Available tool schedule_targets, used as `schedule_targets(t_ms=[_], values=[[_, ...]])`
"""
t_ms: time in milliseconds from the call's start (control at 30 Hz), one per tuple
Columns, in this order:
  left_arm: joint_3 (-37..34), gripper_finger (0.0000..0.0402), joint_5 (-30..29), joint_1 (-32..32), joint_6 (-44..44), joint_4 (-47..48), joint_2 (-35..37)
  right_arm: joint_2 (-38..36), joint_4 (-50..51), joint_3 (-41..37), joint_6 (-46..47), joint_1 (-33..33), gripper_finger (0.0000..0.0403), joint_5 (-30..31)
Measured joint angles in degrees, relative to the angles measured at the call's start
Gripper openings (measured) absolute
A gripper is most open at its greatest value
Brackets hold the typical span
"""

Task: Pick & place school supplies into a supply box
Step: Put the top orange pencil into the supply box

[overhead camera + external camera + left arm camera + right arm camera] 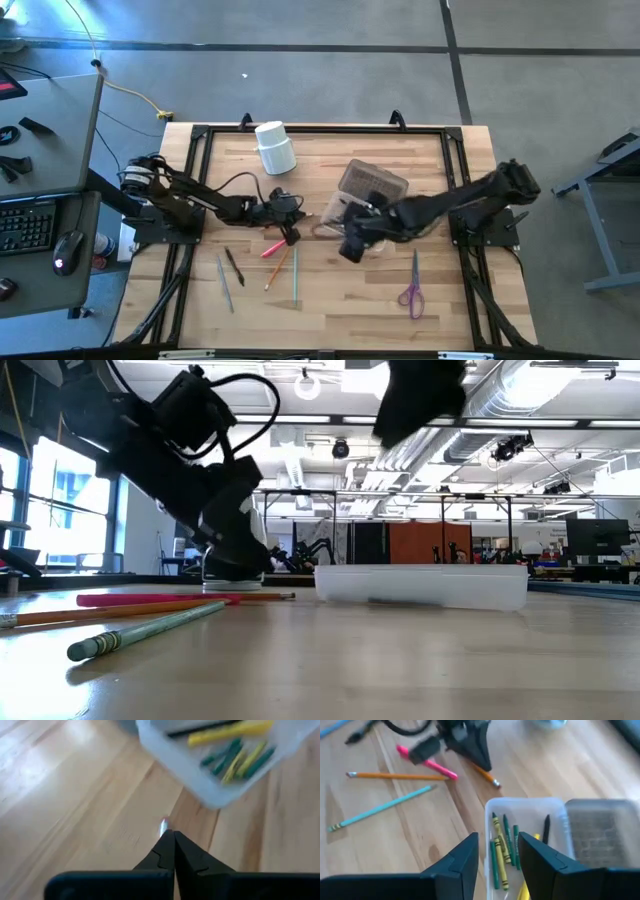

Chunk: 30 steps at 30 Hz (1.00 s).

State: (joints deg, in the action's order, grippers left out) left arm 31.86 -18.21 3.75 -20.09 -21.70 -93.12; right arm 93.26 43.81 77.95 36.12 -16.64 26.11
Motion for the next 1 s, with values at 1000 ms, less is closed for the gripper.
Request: schedule_targets(t_ms=[1000], values=[[0.3,0.0130,-9.1,-0.1,-2.4,-36.6,-29.7,-1.8,-1.2,0.0,-0.1,-9.2,0.0122,1.1]])
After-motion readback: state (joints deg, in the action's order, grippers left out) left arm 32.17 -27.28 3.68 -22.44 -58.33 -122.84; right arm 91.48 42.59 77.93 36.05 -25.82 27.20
